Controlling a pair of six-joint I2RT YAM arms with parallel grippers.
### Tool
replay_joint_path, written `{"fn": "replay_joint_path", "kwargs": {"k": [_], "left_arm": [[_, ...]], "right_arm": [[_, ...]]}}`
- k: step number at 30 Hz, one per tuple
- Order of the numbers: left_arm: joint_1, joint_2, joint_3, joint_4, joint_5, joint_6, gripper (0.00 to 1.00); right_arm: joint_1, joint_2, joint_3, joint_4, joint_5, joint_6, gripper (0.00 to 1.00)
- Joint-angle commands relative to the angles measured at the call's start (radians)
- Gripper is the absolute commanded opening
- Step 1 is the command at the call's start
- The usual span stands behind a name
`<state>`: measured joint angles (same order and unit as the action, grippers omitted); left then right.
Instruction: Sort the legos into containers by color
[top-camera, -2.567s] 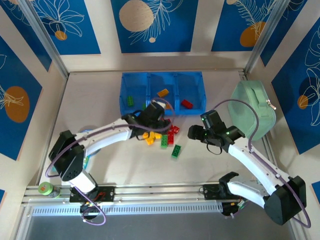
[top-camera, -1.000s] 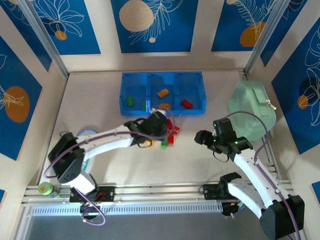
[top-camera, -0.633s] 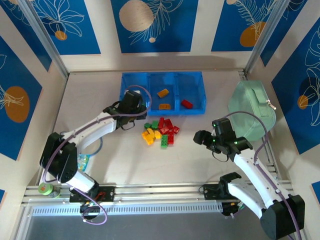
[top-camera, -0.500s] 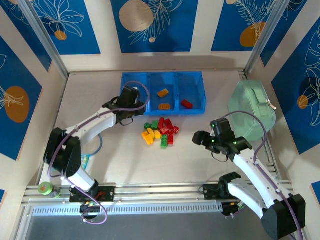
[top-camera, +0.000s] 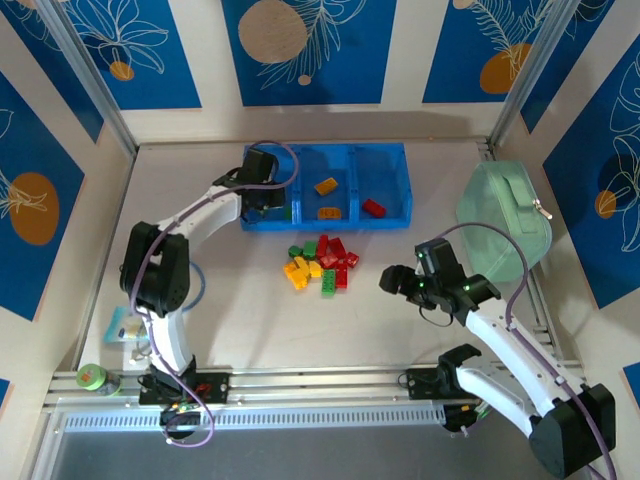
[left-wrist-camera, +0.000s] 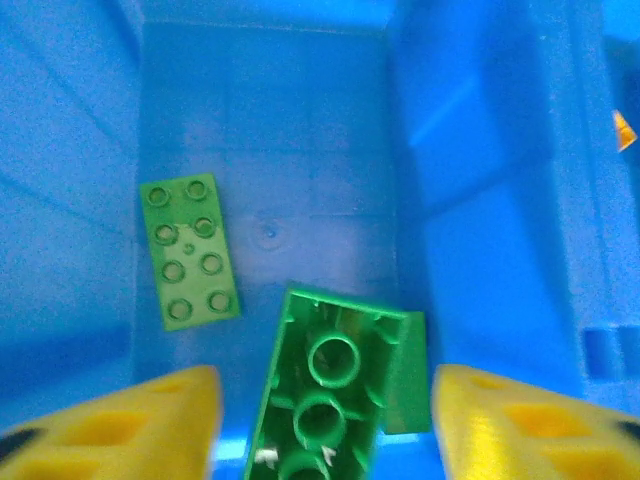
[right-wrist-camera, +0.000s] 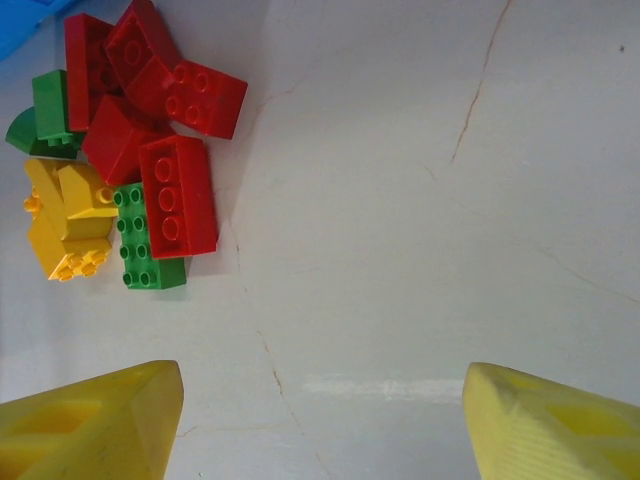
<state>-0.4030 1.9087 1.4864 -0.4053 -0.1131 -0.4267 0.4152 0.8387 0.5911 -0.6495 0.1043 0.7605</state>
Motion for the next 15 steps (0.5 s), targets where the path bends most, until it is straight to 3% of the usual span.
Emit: {"fn": "replay_joint_path", "kwargs": {"k": [1, 8, 15], "left_arm": [[0.013, -0.015, 0.046, -0.041, -0.015, 0.016, 0.75], [-0.036, -0.171, -0.109, 0.023, -0.013, -0.003, 0.75], [-0.246, -0.341, -0.303, 0.042, -0.097, -0.030, 0.74]], "right_arm": [[0.014, -0.006, 0.011, -0.022, 0.012, 0.017, 0.74], [0.022, 0.012, 0.010, 0.002, 0.017, 0.019, 0.74], [0.031, 0.061, 0.018, 0.044, 0.010, 0.018, 0.74]]}}
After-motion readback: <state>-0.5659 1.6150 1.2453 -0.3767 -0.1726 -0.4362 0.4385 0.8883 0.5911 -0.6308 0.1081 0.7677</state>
